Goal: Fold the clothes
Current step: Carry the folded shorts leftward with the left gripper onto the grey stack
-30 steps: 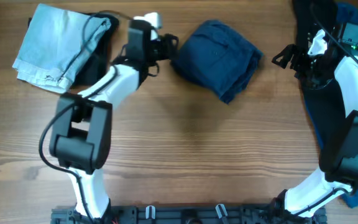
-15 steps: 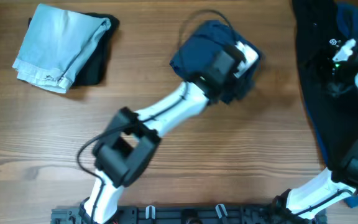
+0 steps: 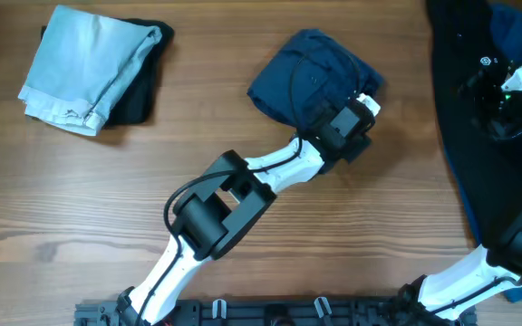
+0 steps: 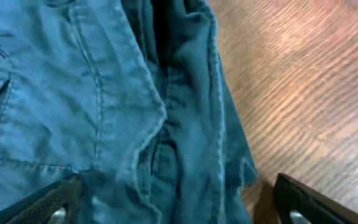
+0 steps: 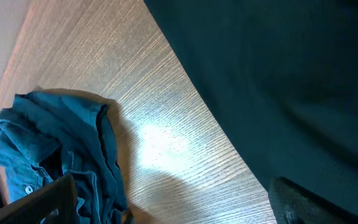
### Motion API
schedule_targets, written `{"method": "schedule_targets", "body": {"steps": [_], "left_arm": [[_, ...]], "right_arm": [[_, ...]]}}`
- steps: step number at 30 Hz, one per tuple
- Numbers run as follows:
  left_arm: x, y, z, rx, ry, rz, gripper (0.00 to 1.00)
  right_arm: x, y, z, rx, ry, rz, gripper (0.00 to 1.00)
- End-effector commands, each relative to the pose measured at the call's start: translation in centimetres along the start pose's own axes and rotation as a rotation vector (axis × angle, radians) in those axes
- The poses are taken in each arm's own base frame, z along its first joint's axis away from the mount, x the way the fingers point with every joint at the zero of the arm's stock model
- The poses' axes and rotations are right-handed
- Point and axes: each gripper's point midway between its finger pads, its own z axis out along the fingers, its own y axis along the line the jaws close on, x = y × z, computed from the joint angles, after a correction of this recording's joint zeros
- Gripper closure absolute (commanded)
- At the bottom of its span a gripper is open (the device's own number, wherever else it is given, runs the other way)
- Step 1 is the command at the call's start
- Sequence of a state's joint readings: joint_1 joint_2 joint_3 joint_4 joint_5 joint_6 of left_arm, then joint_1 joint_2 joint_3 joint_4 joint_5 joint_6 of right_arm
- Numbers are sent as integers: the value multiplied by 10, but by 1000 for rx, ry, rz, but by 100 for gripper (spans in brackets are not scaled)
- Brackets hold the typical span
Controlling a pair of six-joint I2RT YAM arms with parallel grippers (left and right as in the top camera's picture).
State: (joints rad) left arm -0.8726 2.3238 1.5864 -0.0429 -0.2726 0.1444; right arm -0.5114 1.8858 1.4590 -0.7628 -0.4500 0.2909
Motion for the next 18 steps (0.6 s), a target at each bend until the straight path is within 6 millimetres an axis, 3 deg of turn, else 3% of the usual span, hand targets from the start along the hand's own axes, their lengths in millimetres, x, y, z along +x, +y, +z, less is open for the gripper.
{"method": "schedule_targets", "body": {"steps": [1, 4, 6, 8, 9, 11, 15, 18], "left_arm": [[15, 22, 11, -139, 33, 14, 11], [17, 50, 10, -241, 46, 49, 30], [20, 70, 9, -310, 62, 37, 55], [25, 99, 6, -410, 82, 20, 89], [26, 108, 3, -453, 88, 16, 96], [22, 124, -8, -531, 90, 10, 96], [-17, 149, -46, -577, 36, 32, 96], [-49, 193, -88, -631, -40, -51, 96]], "right_arm": [[2, 4, 2, -22, 10, -4, 0], [2, 4, 2, -22, 10, -4, 0], [2, 4, 2, -22, 11, -4, 1], [3, 8, 2, -42, 16, -4, 0], [3, 8, 2, -44, 17, -4, 1], [3, 8, 2, -43, 17, -5, 0], [3, 8, 2, -44, 17, -4, 0], [3, 8, 2, -44, 17, -4, 1]]}}
